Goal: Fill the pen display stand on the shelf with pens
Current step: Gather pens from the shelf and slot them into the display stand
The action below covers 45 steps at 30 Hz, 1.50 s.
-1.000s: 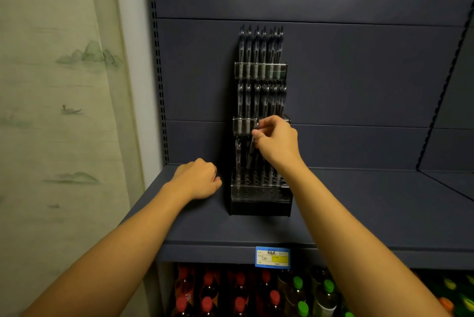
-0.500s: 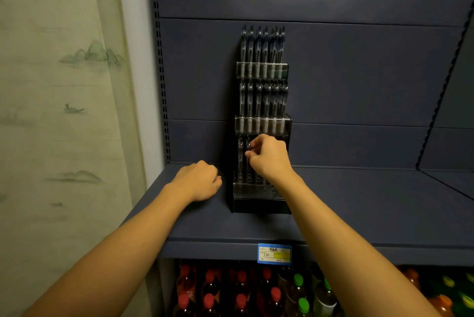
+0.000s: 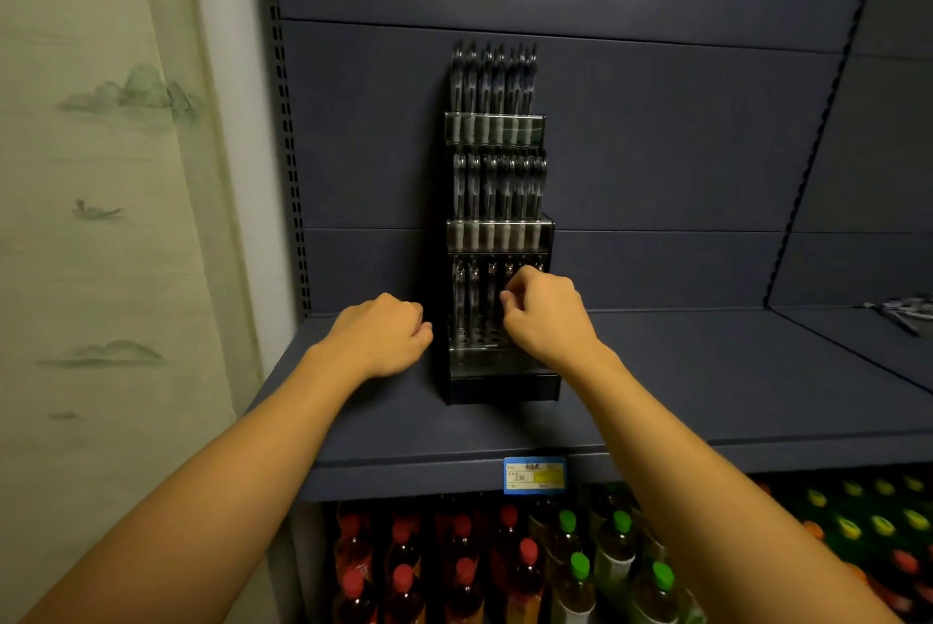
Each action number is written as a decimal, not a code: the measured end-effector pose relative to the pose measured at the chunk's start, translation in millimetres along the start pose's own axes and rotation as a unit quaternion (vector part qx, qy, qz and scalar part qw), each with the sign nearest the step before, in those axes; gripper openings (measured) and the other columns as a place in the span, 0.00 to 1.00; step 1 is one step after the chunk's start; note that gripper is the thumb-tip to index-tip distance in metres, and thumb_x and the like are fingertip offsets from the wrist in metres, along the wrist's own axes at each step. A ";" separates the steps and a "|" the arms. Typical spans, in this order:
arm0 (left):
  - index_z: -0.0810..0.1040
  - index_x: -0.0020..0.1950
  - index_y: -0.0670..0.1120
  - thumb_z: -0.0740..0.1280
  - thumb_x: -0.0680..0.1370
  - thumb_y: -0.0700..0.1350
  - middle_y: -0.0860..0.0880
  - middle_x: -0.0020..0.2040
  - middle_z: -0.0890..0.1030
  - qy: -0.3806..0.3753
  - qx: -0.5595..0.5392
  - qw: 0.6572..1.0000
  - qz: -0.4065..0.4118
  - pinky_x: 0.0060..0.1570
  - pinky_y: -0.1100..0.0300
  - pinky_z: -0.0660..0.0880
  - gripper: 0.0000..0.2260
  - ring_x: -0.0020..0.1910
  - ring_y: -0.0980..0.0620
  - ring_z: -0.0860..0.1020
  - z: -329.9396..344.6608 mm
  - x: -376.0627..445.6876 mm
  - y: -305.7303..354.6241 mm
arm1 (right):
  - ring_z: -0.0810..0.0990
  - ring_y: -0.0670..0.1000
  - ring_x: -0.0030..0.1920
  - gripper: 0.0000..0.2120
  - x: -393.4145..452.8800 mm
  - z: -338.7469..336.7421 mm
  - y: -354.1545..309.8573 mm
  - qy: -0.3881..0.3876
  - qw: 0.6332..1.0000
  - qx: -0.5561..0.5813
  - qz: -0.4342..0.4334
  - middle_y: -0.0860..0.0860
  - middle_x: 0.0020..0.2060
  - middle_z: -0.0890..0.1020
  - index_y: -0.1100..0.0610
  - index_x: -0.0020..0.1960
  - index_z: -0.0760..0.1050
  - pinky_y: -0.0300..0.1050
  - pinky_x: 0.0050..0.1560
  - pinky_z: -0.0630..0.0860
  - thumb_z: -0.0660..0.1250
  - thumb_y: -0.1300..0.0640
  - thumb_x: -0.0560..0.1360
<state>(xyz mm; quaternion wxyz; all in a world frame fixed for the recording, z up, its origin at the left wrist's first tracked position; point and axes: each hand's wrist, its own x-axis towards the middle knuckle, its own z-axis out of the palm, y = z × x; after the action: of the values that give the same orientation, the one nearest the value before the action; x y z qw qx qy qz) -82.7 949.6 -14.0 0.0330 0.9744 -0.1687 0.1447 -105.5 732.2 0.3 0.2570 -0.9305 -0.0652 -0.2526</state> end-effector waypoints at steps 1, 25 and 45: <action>0.70 0.40 0.48 0.56 0.83 0.54 0.50 0.39 0.74 0.005 -0.002 1.000 0.007 0.35 0.54 0.67 0.15 0.35 0.50 0.73 -1.9 0.6 1.1 | 0.79 0.57 0.43 0.09 -2.4 -2.3 1.9 0.002 1.000 -0.013 0.004 0.56 0.45 0.81 0.59 0.56 0.76 0.50 0.42 0.77 0.62 0.54 0.82; 0.73 0.54 0.49 0.60 0.81 0.51 0.50 0.48 0.76 0.041 -0.024 0.995 0.091 0.45 0.49 0.78 0.07 0.45 0.48 0.76 -15.8 10.8 187.2 | 0.79 0.60 0.52 0.13 -54.7 -110.3 147.8 -0.078 0.991 -0.109 -0.004 0.59 0.57 0.79 0.60 0.63 0.73 0.54 0.52 0.79 0.61 0.55 0.81; 0.72 0.68 0.47 0.59 0.82 0.51 0.47 0.63 0.76 0.031 -0.031 0.982 0.183 0.54 0.50 0.77 0.16 0.59 0.45 0.76 30.3 98.9 376.8 | 0.75 0.61 0.62 0.21 -66.5 -202.7 321.7 -0.109 0.975 -0.183 0.062 0.59 0.66 0.74 0.61 0.70 0.68 0.56 0.60 0.76 0.64 0.54 0.80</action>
<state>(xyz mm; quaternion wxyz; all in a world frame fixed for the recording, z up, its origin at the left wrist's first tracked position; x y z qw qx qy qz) -112.9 560.0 -8.2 0.0419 0.9207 -0.3471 0.1735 -170.7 352.6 -26.4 0.0888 -0.9859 0.0120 -0.1415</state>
